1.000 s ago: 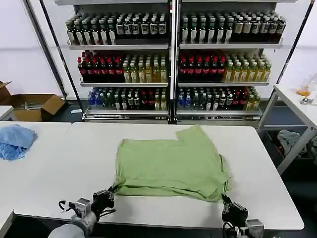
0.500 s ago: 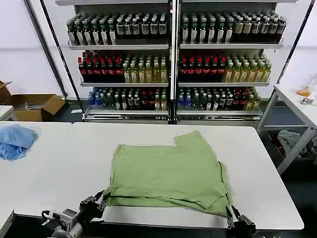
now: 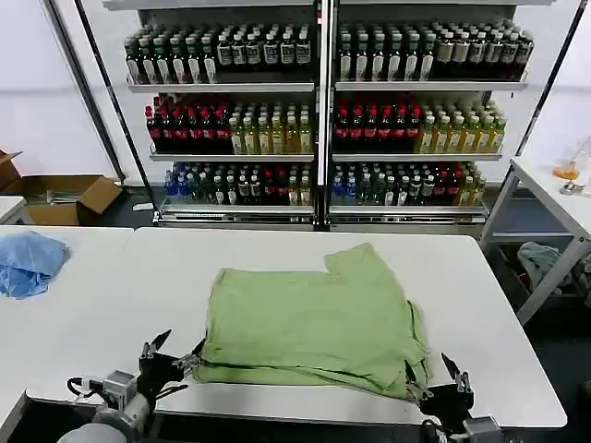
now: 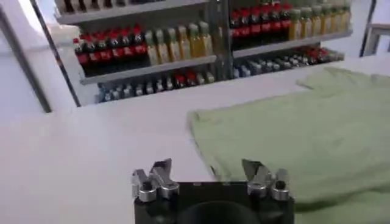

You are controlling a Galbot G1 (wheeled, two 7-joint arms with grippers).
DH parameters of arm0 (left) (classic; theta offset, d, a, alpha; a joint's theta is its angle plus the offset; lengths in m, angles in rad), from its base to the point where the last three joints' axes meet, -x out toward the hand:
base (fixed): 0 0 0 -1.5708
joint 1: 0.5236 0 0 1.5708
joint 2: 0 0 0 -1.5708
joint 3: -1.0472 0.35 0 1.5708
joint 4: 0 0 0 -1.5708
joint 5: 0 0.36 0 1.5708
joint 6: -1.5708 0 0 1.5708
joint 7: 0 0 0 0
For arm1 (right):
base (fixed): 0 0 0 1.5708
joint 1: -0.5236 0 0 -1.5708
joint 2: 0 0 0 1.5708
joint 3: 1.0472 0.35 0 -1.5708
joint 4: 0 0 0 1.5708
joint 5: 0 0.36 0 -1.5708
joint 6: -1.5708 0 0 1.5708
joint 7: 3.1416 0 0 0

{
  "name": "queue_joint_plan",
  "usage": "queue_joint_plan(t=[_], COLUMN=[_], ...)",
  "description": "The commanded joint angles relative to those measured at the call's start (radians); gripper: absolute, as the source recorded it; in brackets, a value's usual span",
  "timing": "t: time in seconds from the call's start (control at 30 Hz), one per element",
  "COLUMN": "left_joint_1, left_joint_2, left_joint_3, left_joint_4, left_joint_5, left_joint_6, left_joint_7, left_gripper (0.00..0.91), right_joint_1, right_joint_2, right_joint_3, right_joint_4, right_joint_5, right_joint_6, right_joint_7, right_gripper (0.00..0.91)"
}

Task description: Fold and organize the clothes.

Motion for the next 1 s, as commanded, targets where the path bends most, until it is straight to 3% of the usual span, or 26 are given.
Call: queue_joint_plan(t=[0.03,0.23,0.43,0.87,1.0], left_joint_1=[-0.322,-0.493,-0.647,-0.849,-0.864], left_joint_2=[0.000,-0.012,-0.021,-0.097,-0.102], left_joint_3=[0.117,0.212,0.311,0.427,0.442], left_joint_4=[0.250,0.403,0.553,0.766,0.793], left_joint_5=[-0.051,-0.067,-0.053,-0.061,-0.066], left_joint_6=[-0.010,0.030,0.062,0.060,0.054], left_joint_7=[-0.049,-0.067,-0.059,-0.057,-0.053], left_gripper=[0.907,0.907,0.907,0.907,0.907], right_joint_1=[0.441,0.706,0.871,1.082,1.112], right_joint_2=[-0.037,-0.026,0.013,0.102,0.118], right_joint_3=[-0.128,-0.228,-0.294,-0.368,-0.387], right_joint_4=[-0.252,-0.510,-0.738,-0.995,-1.058], right_joint_5=[0.155,0.215,0.180,0.261,0.209], right_joint_6=[-0.047,-0.061,-0.041,-0.090,-0.094], right_joint_7=[0.018,0.011,0.014,-0.003,-0.027], right_gripper=[0.907,0.907,0.907,0.907,0.907])
